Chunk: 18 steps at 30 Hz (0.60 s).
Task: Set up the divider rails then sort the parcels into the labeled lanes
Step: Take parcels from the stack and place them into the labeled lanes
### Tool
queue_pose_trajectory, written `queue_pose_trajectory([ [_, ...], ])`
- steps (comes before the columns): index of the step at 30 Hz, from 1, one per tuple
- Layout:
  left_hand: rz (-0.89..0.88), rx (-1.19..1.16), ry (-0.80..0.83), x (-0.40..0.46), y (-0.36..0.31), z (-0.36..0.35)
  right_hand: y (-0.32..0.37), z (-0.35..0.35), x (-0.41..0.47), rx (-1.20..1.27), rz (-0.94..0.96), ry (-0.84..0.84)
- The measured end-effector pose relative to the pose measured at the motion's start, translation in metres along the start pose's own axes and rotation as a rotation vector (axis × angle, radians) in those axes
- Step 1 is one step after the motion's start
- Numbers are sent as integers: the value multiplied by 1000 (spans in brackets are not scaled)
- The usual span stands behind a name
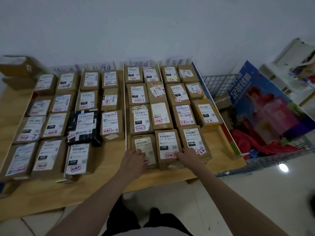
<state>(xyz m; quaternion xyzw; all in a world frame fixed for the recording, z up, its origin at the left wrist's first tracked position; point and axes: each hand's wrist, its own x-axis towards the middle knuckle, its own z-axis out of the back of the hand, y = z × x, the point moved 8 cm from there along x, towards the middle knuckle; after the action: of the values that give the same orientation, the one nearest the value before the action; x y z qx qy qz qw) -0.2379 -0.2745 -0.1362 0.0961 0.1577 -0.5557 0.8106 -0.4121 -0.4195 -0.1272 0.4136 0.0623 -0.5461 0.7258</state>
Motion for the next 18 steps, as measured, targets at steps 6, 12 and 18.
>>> queue_pose_trajectory([
  [6, 32, -16, 1, -2, 3, 3, 5, -1, 12, -22, 13, 29],
  [12, 49, -65, 9, -2, 11, 0, 9, -8, 23, 2, 29, 67],
  [18, 46, -88, 29, -1, 14, -2, 8, -11, 34, 77, 3, 109],
])
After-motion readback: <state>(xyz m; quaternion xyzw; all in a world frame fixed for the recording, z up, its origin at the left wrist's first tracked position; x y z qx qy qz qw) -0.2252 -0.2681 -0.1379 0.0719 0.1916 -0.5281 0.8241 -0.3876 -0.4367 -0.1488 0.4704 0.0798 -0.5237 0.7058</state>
